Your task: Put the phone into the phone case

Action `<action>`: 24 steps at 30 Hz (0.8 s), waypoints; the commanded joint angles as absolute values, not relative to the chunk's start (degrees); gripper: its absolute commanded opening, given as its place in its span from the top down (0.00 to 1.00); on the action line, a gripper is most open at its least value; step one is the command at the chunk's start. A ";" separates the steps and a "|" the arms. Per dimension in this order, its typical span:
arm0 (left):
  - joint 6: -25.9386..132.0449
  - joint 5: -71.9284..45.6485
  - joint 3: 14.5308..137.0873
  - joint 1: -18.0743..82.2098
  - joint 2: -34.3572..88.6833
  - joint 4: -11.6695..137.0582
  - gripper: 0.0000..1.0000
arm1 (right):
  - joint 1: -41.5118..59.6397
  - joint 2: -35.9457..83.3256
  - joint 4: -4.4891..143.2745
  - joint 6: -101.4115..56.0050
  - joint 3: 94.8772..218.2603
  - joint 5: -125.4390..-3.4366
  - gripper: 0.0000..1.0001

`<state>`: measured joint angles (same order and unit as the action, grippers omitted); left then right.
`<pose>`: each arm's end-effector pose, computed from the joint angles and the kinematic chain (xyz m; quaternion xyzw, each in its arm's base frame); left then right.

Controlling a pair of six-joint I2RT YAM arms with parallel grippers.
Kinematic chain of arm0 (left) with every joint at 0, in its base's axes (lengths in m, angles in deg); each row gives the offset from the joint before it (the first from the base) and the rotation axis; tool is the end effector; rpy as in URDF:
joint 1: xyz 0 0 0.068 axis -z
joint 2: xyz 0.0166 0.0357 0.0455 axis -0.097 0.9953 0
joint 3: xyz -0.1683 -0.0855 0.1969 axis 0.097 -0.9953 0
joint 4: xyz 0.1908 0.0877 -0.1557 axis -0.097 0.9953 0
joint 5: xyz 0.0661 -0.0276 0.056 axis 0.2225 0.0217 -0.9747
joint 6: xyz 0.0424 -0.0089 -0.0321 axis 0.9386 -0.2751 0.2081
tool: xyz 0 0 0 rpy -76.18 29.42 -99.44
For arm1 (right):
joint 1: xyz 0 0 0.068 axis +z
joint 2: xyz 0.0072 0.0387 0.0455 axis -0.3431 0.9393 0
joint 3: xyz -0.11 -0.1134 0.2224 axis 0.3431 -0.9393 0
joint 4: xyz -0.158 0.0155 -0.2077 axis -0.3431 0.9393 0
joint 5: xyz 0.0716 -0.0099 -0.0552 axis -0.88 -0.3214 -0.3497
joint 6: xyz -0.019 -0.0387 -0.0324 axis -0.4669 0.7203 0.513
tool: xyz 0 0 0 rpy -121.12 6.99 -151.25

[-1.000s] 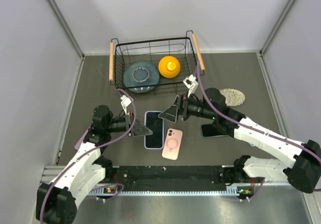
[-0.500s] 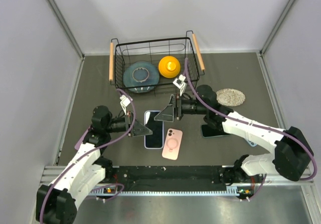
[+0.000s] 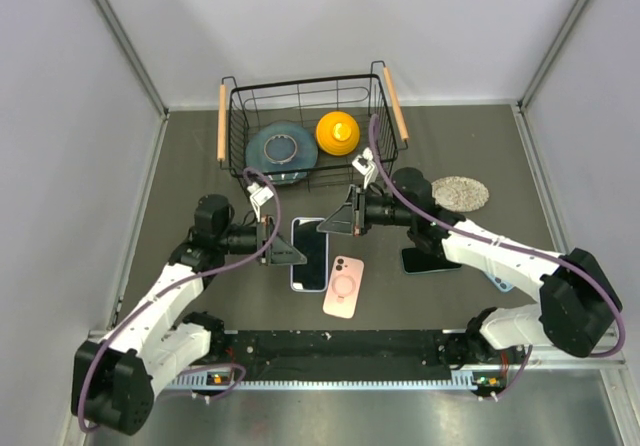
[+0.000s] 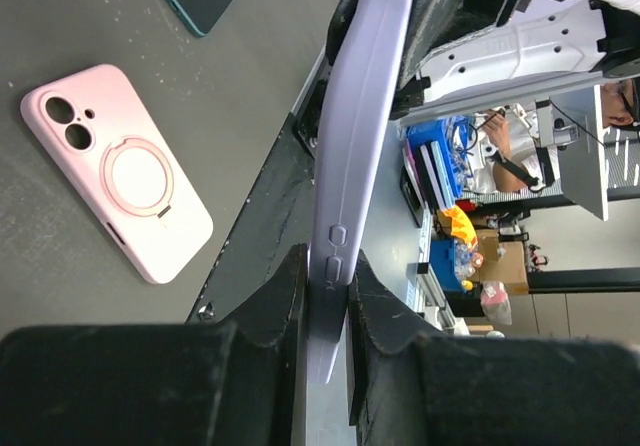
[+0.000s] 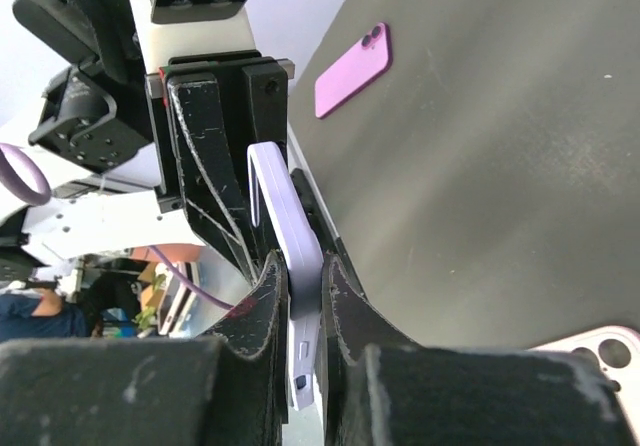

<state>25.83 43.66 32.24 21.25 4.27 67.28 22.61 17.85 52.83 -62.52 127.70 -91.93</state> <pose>0.1716 -0.0816 0.2389 0.1340 0.7588 -0.6097 0.1858 0.2049 0.2167 0.2824 -0.1631 0.7497 0.5868 0.2590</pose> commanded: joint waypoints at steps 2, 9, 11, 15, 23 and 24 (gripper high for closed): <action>29.12 33.00 33.17 21.04 10.72 80.79 1.00 | 23.53 15.39 42.78 -56.15 130.85 -97.84 1.00; 29.39 33.35 33.35 21.04 11.18 80.27 1.00 | 23.53 15.12 50.61 -53.31 132.62 -95.64 0.60; 28.25 33.00 33.52 20.95 10.30 79.56 1.00 | 23.62 15.38 50.87 -55.60 131.74 -95.99 0.40; 21.59 31.61 33.43 20.95 5.38 76.14 1.00 | 22.57 16.17 48.69 -57.80 125.77 -97.31 0.18; 15.51 27.03 33.53 20.95 -2.45 72.10 1.00 | 21.60 20.91 21.62 -74.14 113.46 -102.85 0.16; 14.54 27.11 33.17 20.95 -2.71 70.70 1.00 | 21.60 21.79 19.95 -75.20 113.11 -103.81 0.16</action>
<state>19.77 28.01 32.98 21.03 -0.13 78.03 22.11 18.70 36.92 -67.11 115.04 -99.63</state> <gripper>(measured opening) 0.190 0.840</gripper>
